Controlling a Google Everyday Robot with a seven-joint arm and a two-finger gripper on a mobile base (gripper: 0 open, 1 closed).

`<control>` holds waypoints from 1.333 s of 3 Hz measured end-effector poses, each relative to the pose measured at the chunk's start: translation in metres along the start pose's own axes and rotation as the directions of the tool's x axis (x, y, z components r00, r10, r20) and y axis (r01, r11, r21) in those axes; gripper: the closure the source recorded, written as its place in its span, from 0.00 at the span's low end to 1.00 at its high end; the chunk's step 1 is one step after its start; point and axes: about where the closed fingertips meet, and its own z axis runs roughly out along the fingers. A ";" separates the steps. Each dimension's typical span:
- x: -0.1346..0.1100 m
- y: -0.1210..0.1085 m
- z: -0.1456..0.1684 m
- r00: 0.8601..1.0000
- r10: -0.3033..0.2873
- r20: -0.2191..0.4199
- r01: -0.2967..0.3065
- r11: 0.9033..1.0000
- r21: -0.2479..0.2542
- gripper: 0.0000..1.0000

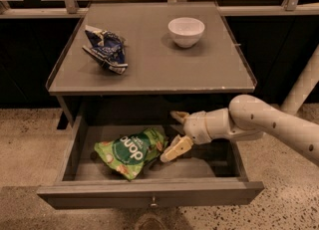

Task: Pick green rice chip bag from top drawer and place on counter

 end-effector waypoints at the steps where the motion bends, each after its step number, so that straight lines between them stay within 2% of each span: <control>1: 0.004 0.006 0.016 1.000 0.000 -0.009 0.001 0.999 0.039 0.00; 2: 0.009 0.008 0.029 1.000 -0.009 -0.026 0.012 0.993 0.114 0.00; 3: 0.011 0.004 0.041 0.998 -0.025 -0.050 0.035 0.979 0.201 0.00; 4: 0.013 -0.001 0.049 0.998 -0.034 -0.062 0.048 0.969 0.242 0.00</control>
Offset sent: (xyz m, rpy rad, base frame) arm 0.0052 0.0278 -0.0351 -0.1065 -0.1583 -0.2337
